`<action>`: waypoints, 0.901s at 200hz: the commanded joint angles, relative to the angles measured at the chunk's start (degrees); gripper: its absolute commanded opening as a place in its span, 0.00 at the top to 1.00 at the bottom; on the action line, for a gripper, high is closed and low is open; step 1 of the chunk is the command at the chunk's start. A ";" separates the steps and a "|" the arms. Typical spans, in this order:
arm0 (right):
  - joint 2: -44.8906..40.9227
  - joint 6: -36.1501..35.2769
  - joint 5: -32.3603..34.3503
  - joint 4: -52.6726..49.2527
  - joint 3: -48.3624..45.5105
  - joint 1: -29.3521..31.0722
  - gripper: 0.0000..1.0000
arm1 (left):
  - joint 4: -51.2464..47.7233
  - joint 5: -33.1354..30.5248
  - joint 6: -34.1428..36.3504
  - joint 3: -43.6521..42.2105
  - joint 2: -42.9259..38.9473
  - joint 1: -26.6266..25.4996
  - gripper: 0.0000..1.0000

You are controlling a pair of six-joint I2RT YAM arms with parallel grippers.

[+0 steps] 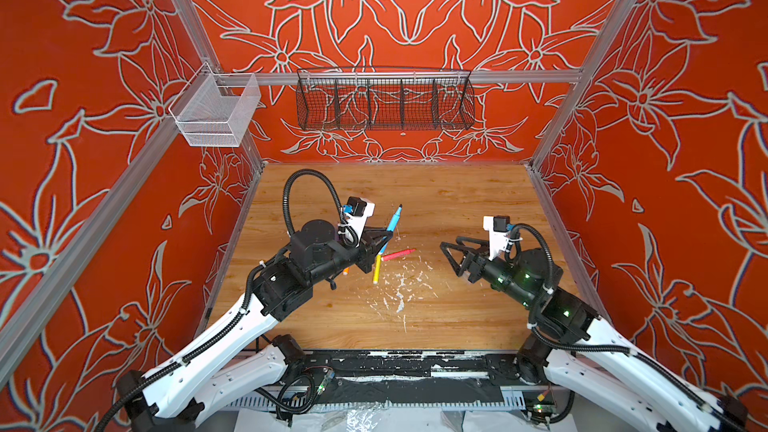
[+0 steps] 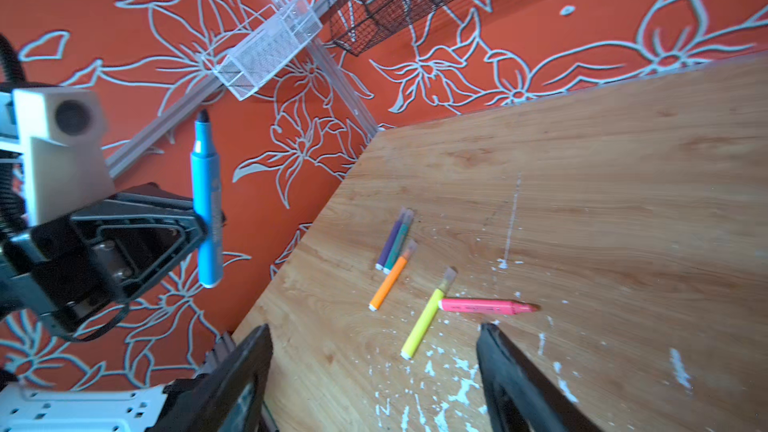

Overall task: Insert the pens into the pen caps
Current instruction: 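Lift the blue marker upright with the left gripper while the right gripper approaches, then move the right gripper up to the blue marker tip held by the left gripper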

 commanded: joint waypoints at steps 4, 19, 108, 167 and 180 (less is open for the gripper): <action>2.56 1.23 -2.09 6.92 3.43 3.42 0.21 | 0.34 4.21 1.76 1.47 0.44 0.31 1.00; 4.34 0.74 -1.64 8.28 4.64 5.74 0.21 | 0.44 6.22 1.45 2.15 1.44 0.33 1.00; 12.42 3.07 -1.81 20.08 5.10 9.16 0.26 | 0.96 12.77 0.41 2.95 3.93 0.22 1.00; 13.93 4.43 1.04 23.08 5.47 9.23 0.35 | 1.48 16.96 2.41 2.74 4.04 -0.39 1.00; 14.27 4.70 1.45 23.47 5.51 9.24 0.37 | 1.49 17.33 2.63 2.81 4.22 -0.48 1.00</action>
